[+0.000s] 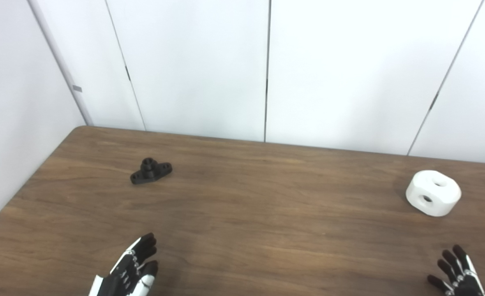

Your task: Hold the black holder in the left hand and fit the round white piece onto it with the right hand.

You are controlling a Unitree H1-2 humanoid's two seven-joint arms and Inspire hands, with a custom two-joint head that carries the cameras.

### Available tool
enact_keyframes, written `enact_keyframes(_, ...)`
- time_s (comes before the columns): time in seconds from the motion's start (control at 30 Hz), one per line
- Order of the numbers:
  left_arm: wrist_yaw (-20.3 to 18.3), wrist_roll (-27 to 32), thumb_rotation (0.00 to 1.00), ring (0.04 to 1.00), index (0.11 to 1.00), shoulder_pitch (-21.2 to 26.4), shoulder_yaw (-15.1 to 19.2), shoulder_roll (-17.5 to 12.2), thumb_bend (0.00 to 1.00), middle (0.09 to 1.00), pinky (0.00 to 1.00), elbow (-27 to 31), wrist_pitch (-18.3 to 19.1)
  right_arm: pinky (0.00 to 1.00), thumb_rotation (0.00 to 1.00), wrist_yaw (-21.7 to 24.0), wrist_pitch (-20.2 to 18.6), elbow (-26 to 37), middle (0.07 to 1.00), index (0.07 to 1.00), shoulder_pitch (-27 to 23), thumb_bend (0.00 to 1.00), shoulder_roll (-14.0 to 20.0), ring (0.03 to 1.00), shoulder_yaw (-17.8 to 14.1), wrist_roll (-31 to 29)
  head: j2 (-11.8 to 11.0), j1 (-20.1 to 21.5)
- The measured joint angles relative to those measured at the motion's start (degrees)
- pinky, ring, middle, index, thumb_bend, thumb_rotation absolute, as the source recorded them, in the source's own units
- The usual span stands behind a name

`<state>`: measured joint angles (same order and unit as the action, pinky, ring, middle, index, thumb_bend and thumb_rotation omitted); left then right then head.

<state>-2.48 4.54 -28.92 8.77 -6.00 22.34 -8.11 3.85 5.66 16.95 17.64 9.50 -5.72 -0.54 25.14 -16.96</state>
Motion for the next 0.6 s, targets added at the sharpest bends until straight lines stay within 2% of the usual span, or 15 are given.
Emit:
enact_keyframes(0.2,0.34,-0.56,0.42,0.876,0.873,0.02,-0.09,0.13,0.47,0.887,0.78,-0.06,-0.19,0.86,1.00,0.04,0.10,-0.08,0.972,1.000,-0.01,0.48,0.02,0.952,-0.01,-0.03,-0.09,0.00)
enact_keyframes(0.37,1.83,-2.94,0.26,0.862,0.869,0.06,-0.05,0.26,0.47,0.879,0.74,-0.04,-0.20,0.86,1.00,0.05,0.10,-0.19,0.975,1.000,-0.11,0.47,0.02,0.956,0.00,-0.04,-0.79,-0.09)
enact_keyframes(0.5,3.88,-9.44,0.14,0.799,0.826,0.43,0.44,0.26,0.58,0.837,0.70,1.68,1.05,0.86,1.00,0.16,0.10,-0.23,0.978,1.000,-0.12,0.45,0.14,0.966,0.00,-0.04,-1.05,0.17)
enact_keyframes(0.53,4.37,-11.04,0.09,0.796,0.818,0.77,0.91,0.19,0.63,0.834,0.71,2.54,1.75,0.86,1.00,0.19,0.16,-0.27,0.977,1.000,-0.12,0.44,0.23,0.964,0.00,-0.04,-0.97,0.18)
enact_keyframes(0.57,4.76,-12.10,0.07,0.795,0.815,1.40,1.40,0.06,0.65,0.833,0.72,3.43,2.68,0.86,1.00,0.22,0.29,-0.39,0.977,1.000,-0.10,0.44,0.34,0.964,0.00,-0.04,-0.97,0.18)
enact_keyframes(0.6,5.12,-13.15,0.05,0.790,0.807,2.45,1.96,-0.21,0.71,0.829,0.71,4.07,3.35,0.87,1.00,0.21,0.72,-0.71,0.978,1.000,-0.10,0.44,0.46,0.965,-0.02,-0.04,-1.05,0.26)
